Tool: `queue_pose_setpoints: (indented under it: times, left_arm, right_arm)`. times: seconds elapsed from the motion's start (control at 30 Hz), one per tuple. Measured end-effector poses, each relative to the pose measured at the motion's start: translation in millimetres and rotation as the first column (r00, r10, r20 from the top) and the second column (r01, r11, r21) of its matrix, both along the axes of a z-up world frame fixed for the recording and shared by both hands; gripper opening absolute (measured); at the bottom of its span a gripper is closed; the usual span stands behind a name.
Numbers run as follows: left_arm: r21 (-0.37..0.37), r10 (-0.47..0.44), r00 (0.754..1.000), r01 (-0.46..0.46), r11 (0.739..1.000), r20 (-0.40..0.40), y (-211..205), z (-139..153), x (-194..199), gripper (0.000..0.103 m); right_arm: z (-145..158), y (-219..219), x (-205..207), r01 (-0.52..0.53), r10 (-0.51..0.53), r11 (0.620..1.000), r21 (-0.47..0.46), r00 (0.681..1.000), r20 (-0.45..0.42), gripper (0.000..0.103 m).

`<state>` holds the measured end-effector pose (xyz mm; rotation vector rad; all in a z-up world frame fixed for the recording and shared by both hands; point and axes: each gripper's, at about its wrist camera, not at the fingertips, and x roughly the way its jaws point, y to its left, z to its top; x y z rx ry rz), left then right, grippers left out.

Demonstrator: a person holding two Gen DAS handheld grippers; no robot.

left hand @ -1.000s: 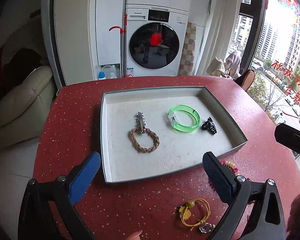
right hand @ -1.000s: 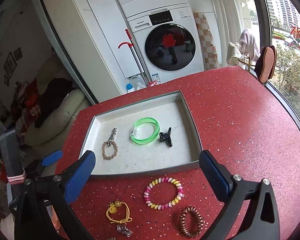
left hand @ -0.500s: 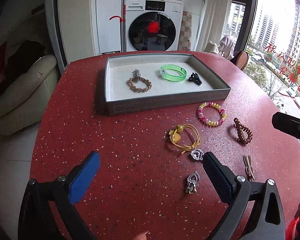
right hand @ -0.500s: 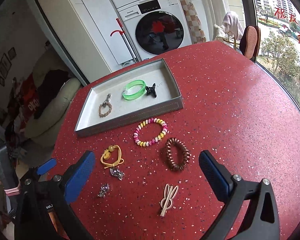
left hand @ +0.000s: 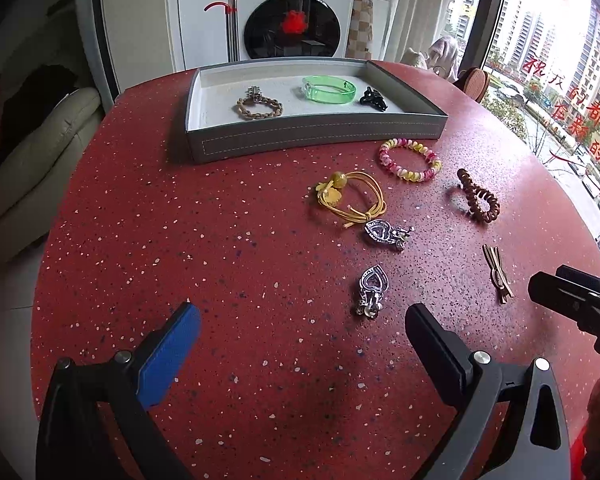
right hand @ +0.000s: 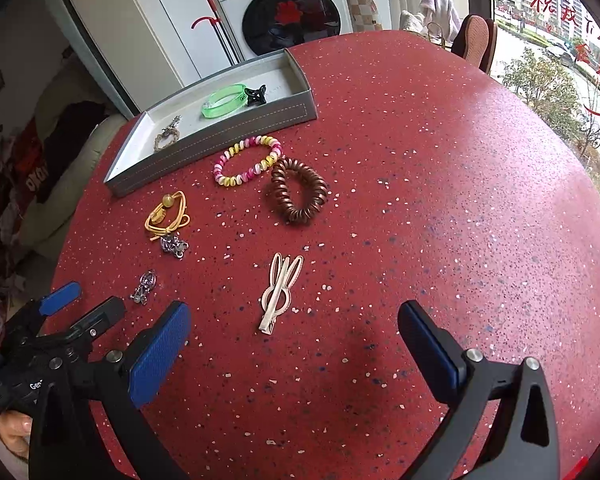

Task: Organize jewelry
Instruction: 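Grasp the silver heart pendant with the left tool while the right tool grasps the cream clip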

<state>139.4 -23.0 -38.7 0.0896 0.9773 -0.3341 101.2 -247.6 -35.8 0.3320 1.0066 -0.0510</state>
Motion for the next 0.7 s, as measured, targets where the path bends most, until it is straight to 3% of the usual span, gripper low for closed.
queue_pose_setpoints:
  times: [0.47, 0.7]
  left_arm:
    - [0.071, -0.033, 0.999, 0.031, 0.997, 0.029, -19, -6, 15, 0.103]
    - [0.102, -0.049, 0.998, 0.046, 0.994, 0.026, -24, -12, 15, 0.101]
  right_arm:
    - [-6, 9, 2, -0.004, 0.001, 0.997, -0.076, 0.999, -0.034, 0.102]
    - [-13, 21, 11, -0.041, 0.035, 0.993, -0.113, 0.998, -0.054, 0.080]
